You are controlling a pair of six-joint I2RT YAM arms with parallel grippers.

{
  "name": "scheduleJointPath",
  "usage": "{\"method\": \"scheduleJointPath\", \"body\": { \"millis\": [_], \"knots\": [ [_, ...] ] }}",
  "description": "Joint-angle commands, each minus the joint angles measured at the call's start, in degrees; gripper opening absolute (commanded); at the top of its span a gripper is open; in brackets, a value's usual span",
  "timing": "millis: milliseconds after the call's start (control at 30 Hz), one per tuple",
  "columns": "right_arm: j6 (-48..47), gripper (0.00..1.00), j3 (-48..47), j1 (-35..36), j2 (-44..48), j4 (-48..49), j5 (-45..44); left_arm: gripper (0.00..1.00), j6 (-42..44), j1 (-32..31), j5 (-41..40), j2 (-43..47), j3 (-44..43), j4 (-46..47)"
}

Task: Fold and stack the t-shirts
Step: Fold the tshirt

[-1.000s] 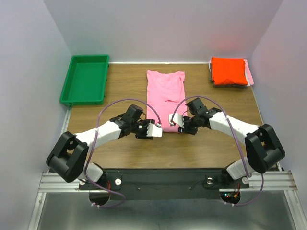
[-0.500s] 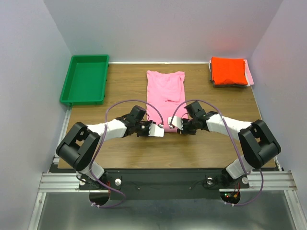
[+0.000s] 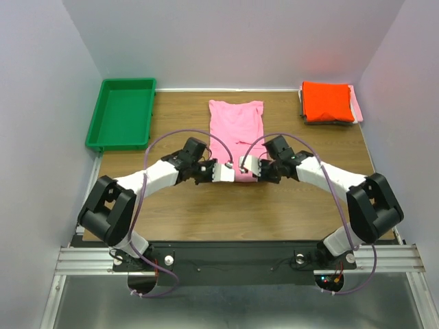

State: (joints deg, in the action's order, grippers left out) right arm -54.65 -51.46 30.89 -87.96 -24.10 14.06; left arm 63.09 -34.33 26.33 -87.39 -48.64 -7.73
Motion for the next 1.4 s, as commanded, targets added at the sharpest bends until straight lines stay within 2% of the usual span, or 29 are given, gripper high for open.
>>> {"method": "scheduleJointPath", "body": {
  "millis": [0, 167, 300, 433, 533, 633, 733, 867, 1000, 1033, 1133, 1367],
  "knots": [
    [1.8, 0.01, -8.0, 0.3, 5.6, -6.2, 0.0, 0.00, 0.1, 1.8, 3.2, 5.0, -6.0, -7.2],
    [0.9, 0.01, -12.9, 0.3, 7.5, -18.0, 2.6, 0.00, 2.6, 1.6, 6.4, 9.7, -7.8, -15.3],
    [0.7, 0.01, -14.1, 1.4, 12.0, -27.6, 8.1, 0.00, 4.1, -1.3, 7.8, 15.3, -6.7, -21.4],
    [6.5, 0.01, -15.2, 8.6, 17.2, -38.0, 14.2, 0.00, 5.4, -5.7, 11.5, 21.9, -6.3, -31.8],
    [11.5, 0.01, -15.9, 14.3, 21.2, -41.4, 17.3, 0.00, 5.8, -7.4, 14.6, 25.7, -6.7, -38.6],
    [15.0, 0.01, -16.6, 14.9, 22.0, -42.7, 18.8, 0.00, 5.5, -7.7, 16.6, 28.4, -7.2, -42.3],
    [15.8, 0.01, -17.1, 14.9, 21.7, -41.7, 16.4, 0.00, 2.7, -7.7, 14.1, 28.7, -8.2, -40.7],
    [9.7, 0.01, -18.9, 13.1, 17.7, -41.3, 13.0, 0.00, 3.4, -6.5, 8.3, 23.3, -10.6, -37.7],
    [1.8, 0.01, -22.1, 2.0, 9.8, -41.3, 17.5, 0.00, 7.6, 0.2, 10.4, 16.0, -16.4, -36.2],
    [0.1, 0.01, -22.8, 0.4, 8.3, -41.4, 18.0, 0.00, 8.3, 0.2, 11.0, 14.5, -17.8, -36.0],
    [-7.2, 0.01, -25.1, -5.0, 2.7, -41.2, 19.3, 0.00, 11.1, 4.5, 12.8, 5.3, -23.7, -35.0],
    [-13.5, 0.01, -32.2, -12.5, -15.1, -38.8, 21.8, 0.00, 11.6, 8.8, 13.8, -15.9, -38.4, -33.9]
  ]
}}
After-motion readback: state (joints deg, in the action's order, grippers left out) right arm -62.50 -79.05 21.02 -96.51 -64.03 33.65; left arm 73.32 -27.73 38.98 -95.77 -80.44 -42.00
